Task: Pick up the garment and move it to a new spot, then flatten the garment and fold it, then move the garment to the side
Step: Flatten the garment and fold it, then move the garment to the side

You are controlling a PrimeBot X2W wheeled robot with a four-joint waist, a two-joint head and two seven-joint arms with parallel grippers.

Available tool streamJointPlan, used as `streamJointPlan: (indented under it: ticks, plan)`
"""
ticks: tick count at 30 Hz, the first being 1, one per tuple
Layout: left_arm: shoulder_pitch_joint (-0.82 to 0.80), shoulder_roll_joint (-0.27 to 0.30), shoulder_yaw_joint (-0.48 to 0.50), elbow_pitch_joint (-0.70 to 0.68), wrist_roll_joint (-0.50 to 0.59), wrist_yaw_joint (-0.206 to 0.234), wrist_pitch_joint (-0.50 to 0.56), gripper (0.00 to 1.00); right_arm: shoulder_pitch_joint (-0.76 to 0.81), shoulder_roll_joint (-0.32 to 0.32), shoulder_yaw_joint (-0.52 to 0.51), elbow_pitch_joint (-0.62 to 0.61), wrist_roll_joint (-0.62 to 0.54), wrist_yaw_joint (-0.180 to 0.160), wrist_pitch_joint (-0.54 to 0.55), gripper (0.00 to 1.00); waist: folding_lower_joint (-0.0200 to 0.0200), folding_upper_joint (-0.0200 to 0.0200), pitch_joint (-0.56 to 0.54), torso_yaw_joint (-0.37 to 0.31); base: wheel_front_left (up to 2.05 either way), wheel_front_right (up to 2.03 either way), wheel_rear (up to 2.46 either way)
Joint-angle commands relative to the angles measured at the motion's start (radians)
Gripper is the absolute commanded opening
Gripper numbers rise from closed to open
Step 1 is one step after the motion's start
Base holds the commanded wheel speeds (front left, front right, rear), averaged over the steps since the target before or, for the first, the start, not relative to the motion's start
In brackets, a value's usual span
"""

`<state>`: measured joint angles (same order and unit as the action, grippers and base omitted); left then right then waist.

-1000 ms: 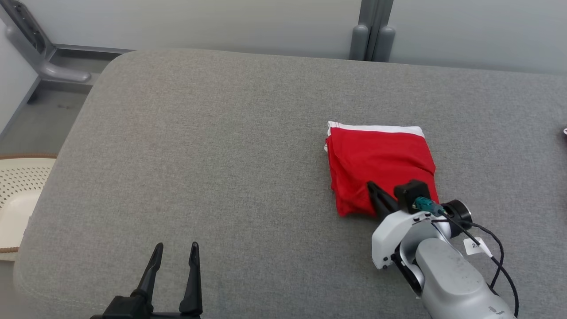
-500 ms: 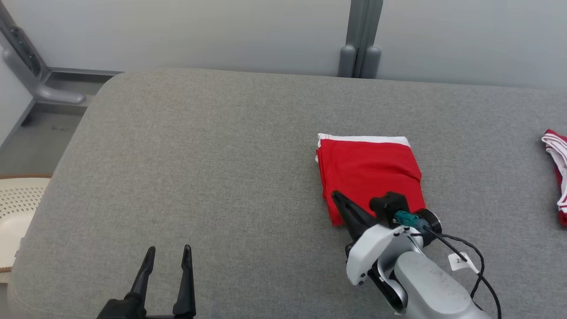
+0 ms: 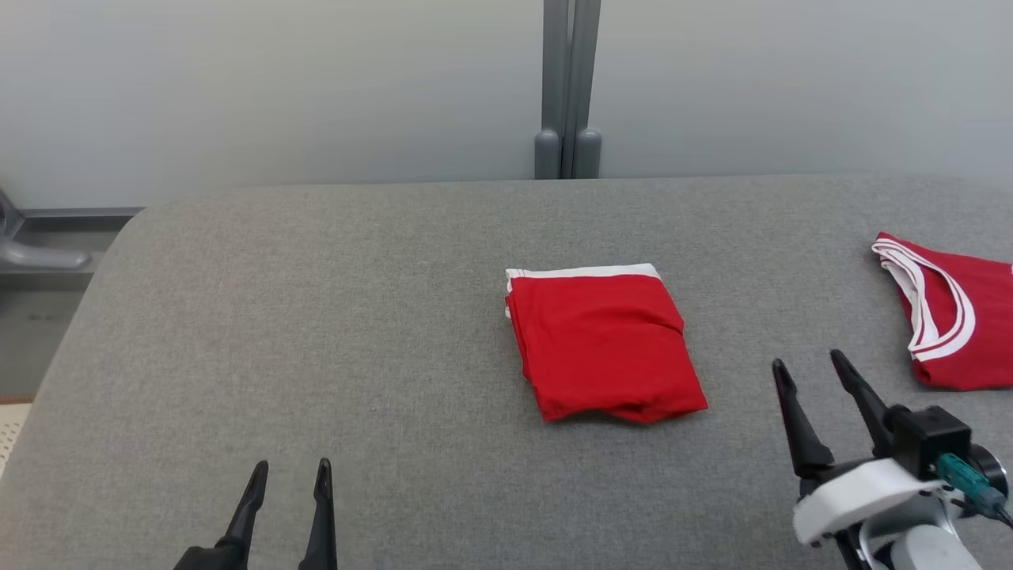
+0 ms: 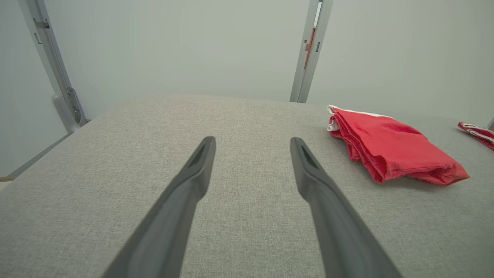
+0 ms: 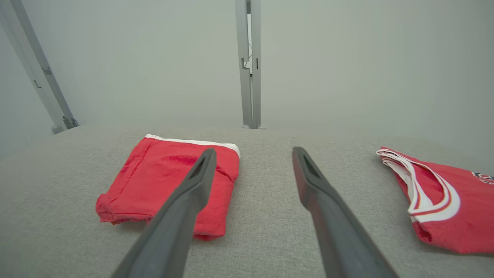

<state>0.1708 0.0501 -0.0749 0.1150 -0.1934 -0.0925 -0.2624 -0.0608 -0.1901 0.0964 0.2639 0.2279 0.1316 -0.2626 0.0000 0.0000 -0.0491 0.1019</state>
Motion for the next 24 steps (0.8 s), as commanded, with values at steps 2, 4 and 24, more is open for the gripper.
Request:
streamJointPlan:
  ticks: [2, 4, 24]
  plan:
    - [0.019, 0.002, -0.001, 0.017, -0.004, -0.012, -0.003, 1.0, 0.064, -0.011, -0.053, -0.028, -0.008, -0.002, -0.003, 1.0, 0.0, 0.0, -0.03, -0.025, 0.0, 0.0, 0.0]
    - [0.02, 0.002, -0.002, 0.029, -0.005, -0.016, -0.003, 1.0, 0.109, -0.001, -0.097, -0.042, -0.001, -0.002, -0.002, 1.0, 0.0, 0.0, -0.037, -0.029, 0.0, 0.0, 0.0]
    - [0.009, 0.002, -0.019, 0.063, -0.003, -0.032, -0.003, 1.0, 0.118, 0.055, -0.129, 0.014, 0.018, -0.002, -0.003, 1.0, 0.0, 0.0, -0.024, -0.034, 0.0, 0.0, 0.0]
